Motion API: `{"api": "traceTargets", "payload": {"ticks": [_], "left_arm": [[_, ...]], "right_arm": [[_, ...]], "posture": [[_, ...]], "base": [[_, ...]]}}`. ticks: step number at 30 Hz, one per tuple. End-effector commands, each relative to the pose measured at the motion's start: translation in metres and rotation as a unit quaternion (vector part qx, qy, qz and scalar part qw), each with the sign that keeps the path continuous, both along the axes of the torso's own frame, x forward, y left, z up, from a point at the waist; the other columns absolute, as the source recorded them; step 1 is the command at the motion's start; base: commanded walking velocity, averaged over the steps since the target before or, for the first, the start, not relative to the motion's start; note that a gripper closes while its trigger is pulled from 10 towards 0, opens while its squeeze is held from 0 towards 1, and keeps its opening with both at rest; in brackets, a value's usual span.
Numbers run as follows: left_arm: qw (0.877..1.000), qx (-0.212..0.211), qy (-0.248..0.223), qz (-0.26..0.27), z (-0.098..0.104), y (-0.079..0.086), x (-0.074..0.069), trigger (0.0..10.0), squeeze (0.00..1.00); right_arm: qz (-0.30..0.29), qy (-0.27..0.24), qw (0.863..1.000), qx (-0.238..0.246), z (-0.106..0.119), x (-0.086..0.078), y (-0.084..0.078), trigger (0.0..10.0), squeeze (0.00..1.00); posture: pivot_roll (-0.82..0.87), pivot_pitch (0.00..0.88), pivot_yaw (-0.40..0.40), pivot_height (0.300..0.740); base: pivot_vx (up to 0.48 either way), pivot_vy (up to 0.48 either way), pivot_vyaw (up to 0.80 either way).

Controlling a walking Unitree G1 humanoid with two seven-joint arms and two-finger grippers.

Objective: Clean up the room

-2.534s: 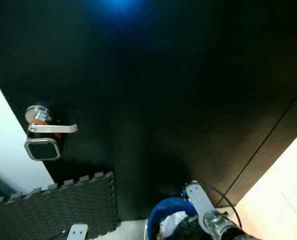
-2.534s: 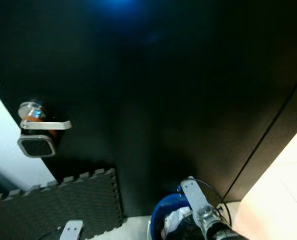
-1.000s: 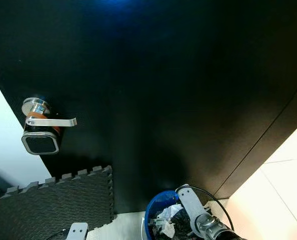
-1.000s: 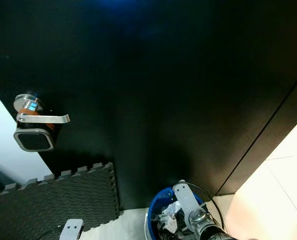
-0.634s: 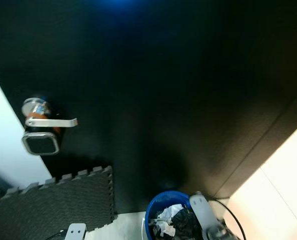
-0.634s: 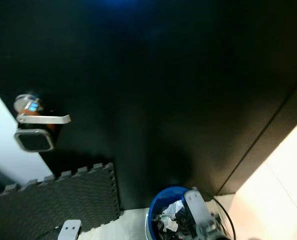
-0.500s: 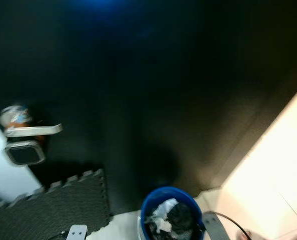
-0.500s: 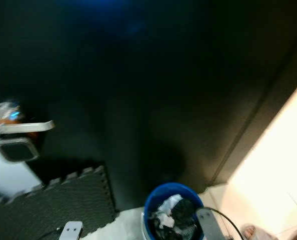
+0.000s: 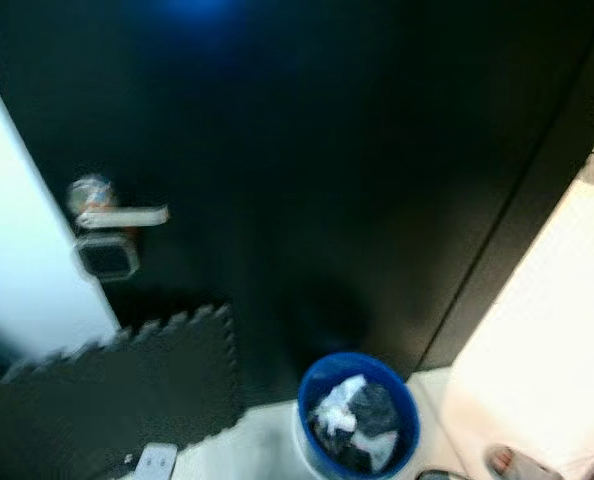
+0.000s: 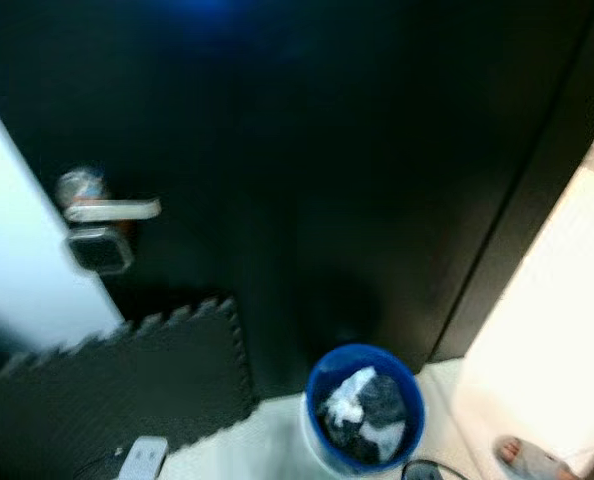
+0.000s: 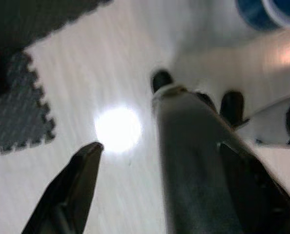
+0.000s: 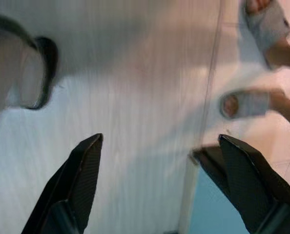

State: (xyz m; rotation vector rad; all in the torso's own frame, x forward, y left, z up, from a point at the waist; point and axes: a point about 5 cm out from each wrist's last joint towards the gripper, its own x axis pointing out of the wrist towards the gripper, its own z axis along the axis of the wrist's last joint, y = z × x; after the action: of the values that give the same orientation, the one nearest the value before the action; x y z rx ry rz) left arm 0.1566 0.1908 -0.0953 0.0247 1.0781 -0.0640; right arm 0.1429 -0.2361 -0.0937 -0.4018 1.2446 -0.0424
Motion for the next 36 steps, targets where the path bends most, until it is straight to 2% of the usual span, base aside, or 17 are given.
{"api": "traceTargets", "payload": {"ticks": [1, 8, 15, 18, 26, 36], "left_arm": [[0.999, 0.003, 0.029, -0.013, -0.005, -0.004, -0.012, 10.0, 0.00], [0.999, 0.002, 0.035, -0.018, -0.008, -0.010, -0.018, 10.0, 0.00], [0.999, 0.000, 0.039, -0.022, -0.011, -0.014, -0.024, 10.0, 0.00], [0.999, -0.001, 0.039, -0.023, -0.011, -0.015, -0.024, 10.0, 0.00], [0.999, -0.005, 0.025, -0.023, -0.006, -0.015, -0.009, 10.0, 0.00], [1.000, -0.009, 0.024, -0.014, -0.006, -0.015, -0.011, 10.0, 0.00]], "right_arm": [[-0.001, 0.012, 1.000, 0.003, -0.004, -0.009, 0.004, 10.0, 0.00], [0.004, 0.016, 1.000, 0.004, -0.006, -0.013, 0.009, 10.0, 0.00], [0.009, 0.026, 1.000, -0.002, -0.007, -0.020, 0.001, 10.0, 0.00], [0.010, 0.027, 1.000, -0.002, -0.007, -0.021, 0.000, 10.0, 0.00], [0.023, 0.028, 0.999, -0.002, -0.005, -0.013, 0.004, 10.0, 0.00], [0.033, 0.031, 0.999, 0.002, -0.006, -0.008, 0.014, 10.0, 0.00]], "posture": [[0.04, 0.067, -0.014, 0.740], [0.04, 0.069, -0.011, 0.740], [0.04, 0.073, -0.010, 0.740], [0.04, 0.072, -0.009, 0.740], [0.03, 0.067, -0.011, 0.740], [0.03, 0.057, -0.016, 0.740]], "base": [[-0.480, 0.000, 0.00], [-0.480, 0.000, 0.00], [-0.480, 0.000, -0.34], [-0.480, 0.000, -0.70], [-0.480, 0.000, -0.70], [-0.412, 0.000, -0.70]]}}
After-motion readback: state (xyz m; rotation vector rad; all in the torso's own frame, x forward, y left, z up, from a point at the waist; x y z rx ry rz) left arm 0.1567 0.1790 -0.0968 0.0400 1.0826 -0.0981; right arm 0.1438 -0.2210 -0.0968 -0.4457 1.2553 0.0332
